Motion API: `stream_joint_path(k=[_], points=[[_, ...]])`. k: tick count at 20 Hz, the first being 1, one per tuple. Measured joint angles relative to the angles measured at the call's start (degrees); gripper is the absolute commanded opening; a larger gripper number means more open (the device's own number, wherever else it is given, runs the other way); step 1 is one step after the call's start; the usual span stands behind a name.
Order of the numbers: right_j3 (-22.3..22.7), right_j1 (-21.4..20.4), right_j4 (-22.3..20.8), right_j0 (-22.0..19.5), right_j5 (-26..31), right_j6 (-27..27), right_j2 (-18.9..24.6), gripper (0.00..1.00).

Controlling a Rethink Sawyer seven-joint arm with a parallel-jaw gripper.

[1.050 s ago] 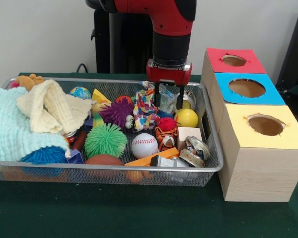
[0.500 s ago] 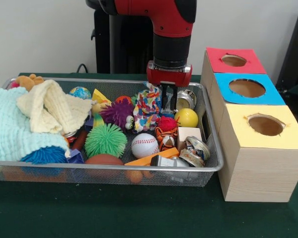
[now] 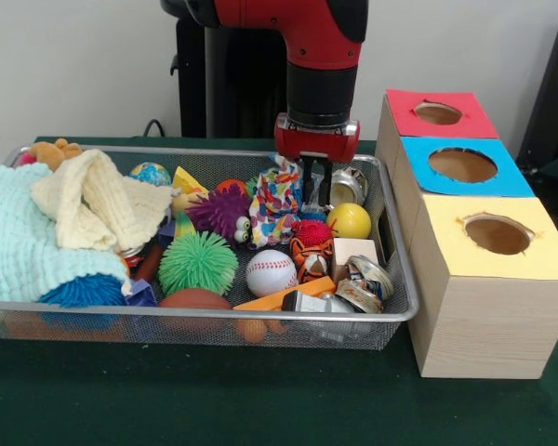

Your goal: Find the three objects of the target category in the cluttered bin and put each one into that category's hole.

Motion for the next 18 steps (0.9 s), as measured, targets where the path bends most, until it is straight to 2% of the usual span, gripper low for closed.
stream_joint_path(k=[3,8,11,14,15,18], points=[[0.0,-0.5,0.0,0.0,1.0,0.0,0.0,0.0],[1.2,-4.2,0.5,0.0,7.3,0.0,0.3,0.0],[2.6,-8.4,1.7,0.0,15.1,0.0,0.6,0.0],[3.3,-11.0,2.5,0.0,20.4,0.0,0.8,0.0],[3.8,-12.9,3.2,-0.1,24.5,0.0,1.1,0.0],[4.1,-14.4,3.8,-0.2,27.4,0.0,1.4,0.0]])
